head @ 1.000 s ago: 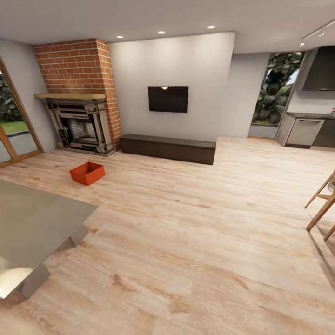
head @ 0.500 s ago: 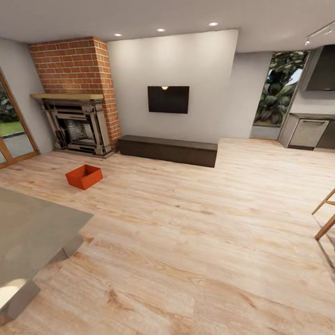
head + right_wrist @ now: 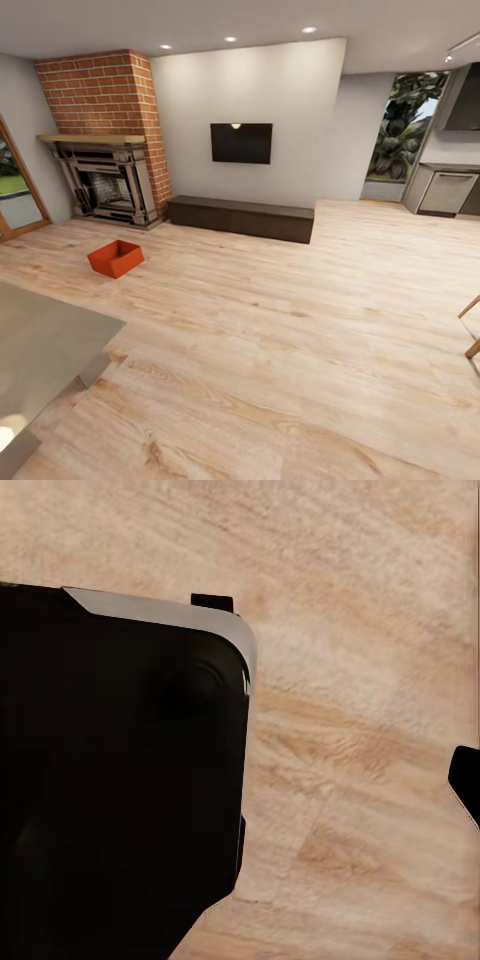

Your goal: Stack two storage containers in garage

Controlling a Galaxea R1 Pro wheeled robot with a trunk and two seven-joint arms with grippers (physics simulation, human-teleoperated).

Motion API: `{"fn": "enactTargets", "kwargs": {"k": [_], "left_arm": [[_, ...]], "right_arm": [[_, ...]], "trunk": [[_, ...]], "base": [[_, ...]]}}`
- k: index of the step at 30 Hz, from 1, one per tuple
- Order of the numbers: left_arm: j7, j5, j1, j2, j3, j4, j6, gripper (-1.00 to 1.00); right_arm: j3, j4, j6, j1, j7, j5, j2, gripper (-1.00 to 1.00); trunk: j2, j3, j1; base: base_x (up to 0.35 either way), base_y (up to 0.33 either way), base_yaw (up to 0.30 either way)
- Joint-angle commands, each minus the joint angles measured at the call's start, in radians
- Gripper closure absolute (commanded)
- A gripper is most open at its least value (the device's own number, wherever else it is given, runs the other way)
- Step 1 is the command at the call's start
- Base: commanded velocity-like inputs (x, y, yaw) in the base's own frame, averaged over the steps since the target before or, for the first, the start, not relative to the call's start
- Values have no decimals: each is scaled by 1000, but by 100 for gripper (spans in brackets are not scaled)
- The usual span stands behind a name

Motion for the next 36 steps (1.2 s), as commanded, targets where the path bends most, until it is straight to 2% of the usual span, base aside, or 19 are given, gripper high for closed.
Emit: {"fn": "enactTargets", "kwargs": {"k": [1, 36], "left_arm": [[-1, 9, -1, 0, -3, 1, -4, -100], [-1, 9, -1, 0, -4, 1, -4, -100]], "right_arm": [[7, 2, -4, -1, -1, -5, 1, -100], [7, 2, -4, -1, -1, -10, -1, -100]], "trunk": [[-1, -1, 1], [-1, -1, 1]], "base": [[322, 0, 0], [322, 0, 0]]}}
